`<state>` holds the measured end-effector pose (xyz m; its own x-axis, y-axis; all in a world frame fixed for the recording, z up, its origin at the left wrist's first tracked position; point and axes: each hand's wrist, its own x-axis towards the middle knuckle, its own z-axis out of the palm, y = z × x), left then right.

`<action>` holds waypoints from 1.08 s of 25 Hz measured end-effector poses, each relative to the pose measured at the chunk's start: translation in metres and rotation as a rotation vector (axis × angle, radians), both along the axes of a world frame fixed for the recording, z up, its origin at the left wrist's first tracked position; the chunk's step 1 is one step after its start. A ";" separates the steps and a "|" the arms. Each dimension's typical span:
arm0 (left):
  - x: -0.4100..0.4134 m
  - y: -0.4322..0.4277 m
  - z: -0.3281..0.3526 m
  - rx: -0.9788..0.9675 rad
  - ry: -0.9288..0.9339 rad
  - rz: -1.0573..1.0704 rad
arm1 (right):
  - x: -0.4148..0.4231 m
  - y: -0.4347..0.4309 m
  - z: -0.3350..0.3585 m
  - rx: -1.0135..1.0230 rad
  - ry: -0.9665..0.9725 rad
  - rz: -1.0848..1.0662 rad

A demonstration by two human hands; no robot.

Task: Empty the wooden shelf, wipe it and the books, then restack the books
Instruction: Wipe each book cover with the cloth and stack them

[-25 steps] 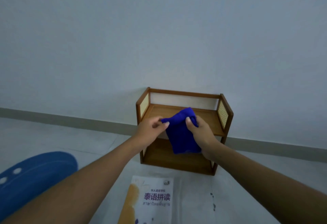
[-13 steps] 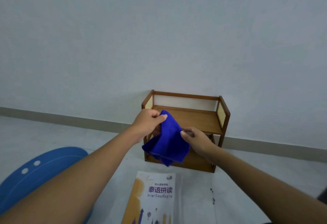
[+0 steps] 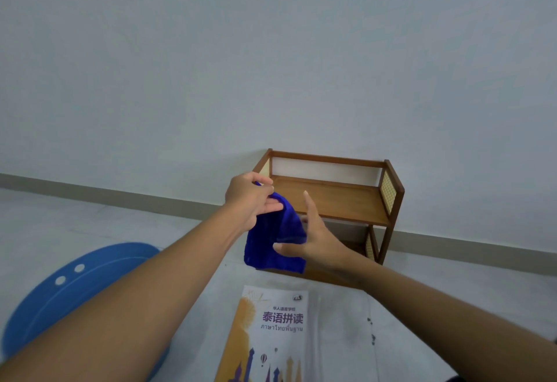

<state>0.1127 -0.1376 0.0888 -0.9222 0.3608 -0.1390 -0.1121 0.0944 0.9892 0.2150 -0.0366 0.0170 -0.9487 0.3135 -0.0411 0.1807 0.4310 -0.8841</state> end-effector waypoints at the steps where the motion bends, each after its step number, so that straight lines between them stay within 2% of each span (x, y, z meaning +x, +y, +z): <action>1: 0.000 0.000 0.000 0.000 -0.022 0.001 | -0.005 -0.003 -0.005 0.095 0.000 -0.056; 5: 0.000 0.001 0.000 0.007 -0.136 -0.072 | -0.015 -0.010 -0.009 0.299 0.023 -0.208; 12: -0.006 -0.011 0.005 -0.035 -0.129 -0.204 | -0.023 -0.006 -0.014 0.327 -0.079 -0.299; 15: -0.010 -0.018 0.009 -0.069 -0.162 -0.289 | -0.025 -0.010 -0.012 0.225 -0.081 -0.243; 18: -0.010 -0.025 0.013 -0.115 -0.179 -0.403 | -0.029 -0.019 -0.014 0.358 -0.125 -0.254; 20: -0.009 -0.028 0.015 -0.174 -0.147 -0.450 | -0.031 -0.020 -0.016 0.395 -0.092 -0.299; 23: -0.010 -0.030 0.014 -0.264 -0.071 -0.446 | -0.032 -0.013 -0.016 0.333 -0.057 -0.332; 27: -0.020 -0.037 0.003 -0.514 0.212 -0.391 | -0.026 0.003 -0.010 0.386 -0.032 -0.328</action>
